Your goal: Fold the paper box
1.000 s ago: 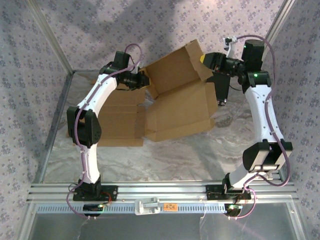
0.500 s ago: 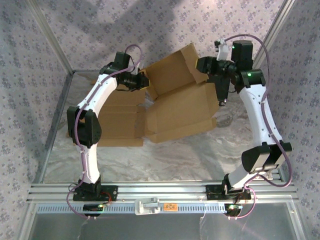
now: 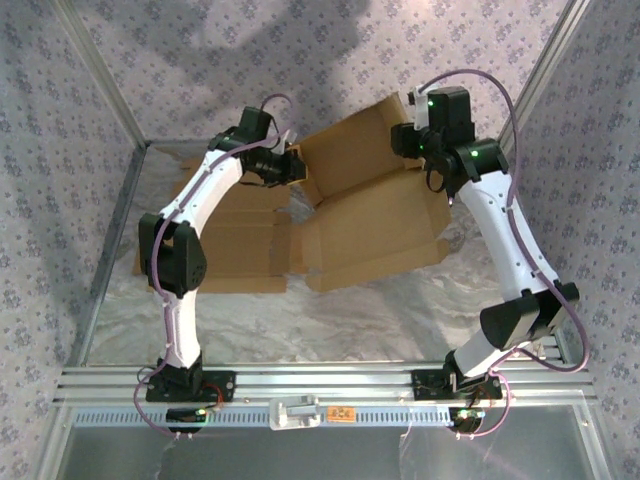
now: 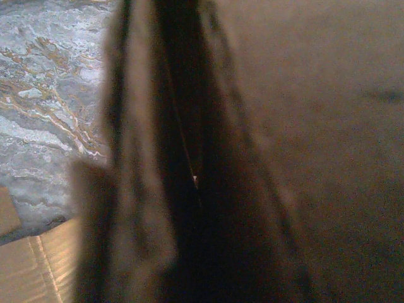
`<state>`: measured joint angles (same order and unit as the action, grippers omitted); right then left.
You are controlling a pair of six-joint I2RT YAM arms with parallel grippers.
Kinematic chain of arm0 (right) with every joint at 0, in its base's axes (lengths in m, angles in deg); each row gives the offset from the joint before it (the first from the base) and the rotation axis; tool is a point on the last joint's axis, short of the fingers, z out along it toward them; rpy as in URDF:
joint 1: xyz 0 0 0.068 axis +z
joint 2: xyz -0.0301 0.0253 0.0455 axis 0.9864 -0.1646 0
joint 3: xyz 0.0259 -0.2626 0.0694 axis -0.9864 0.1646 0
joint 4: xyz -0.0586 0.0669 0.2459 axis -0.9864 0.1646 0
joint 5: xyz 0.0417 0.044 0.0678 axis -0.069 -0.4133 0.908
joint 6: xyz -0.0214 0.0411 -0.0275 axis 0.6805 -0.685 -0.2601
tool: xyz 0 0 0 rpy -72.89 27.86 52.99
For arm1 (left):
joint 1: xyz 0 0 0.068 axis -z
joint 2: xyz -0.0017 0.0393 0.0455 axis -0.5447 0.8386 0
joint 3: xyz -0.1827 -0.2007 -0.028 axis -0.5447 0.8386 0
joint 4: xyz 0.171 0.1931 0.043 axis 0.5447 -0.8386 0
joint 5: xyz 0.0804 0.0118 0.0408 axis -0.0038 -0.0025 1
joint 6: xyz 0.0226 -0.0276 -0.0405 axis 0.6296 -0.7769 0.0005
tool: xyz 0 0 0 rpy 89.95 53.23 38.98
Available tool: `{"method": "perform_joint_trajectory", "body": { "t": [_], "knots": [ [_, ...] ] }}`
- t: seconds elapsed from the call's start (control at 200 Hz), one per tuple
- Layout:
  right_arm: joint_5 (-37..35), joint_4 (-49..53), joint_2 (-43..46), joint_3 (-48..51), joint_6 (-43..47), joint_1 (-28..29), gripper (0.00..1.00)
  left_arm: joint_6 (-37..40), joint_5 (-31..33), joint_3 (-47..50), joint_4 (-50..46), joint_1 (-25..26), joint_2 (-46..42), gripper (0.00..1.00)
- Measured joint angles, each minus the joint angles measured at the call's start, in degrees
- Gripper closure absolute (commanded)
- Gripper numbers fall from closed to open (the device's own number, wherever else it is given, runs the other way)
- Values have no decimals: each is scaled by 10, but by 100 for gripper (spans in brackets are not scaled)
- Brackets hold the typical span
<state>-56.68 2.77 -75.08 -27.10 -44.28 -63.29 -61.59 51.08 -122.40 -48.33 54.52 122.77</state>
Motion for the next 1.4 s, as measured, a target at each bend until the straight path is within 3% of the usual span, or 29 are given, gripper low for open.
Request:
{"method": "perform_joint_trajectory", "body": {
  "t": [0.22,0.405,1.009,1.209,1.404],
  "knots": [
    [-84,9,-6,0,20,17,86,2,25,-5,-28,15,0,100],
    [-153,31,-21,-3,24,18,100,-3,86,-54,-83,39,0,100],
    [-262,150,-134,-122,-43,33,100,-41,142,-130,-196,59,1,100],
    [-278,180,-134,-110,-87,48,100,-42,144,-134,-214,59,19,100],
    [-284,182,-116,-28,-144,67,100,-33,162,-111,-225,59,29,100]
  ]
}}
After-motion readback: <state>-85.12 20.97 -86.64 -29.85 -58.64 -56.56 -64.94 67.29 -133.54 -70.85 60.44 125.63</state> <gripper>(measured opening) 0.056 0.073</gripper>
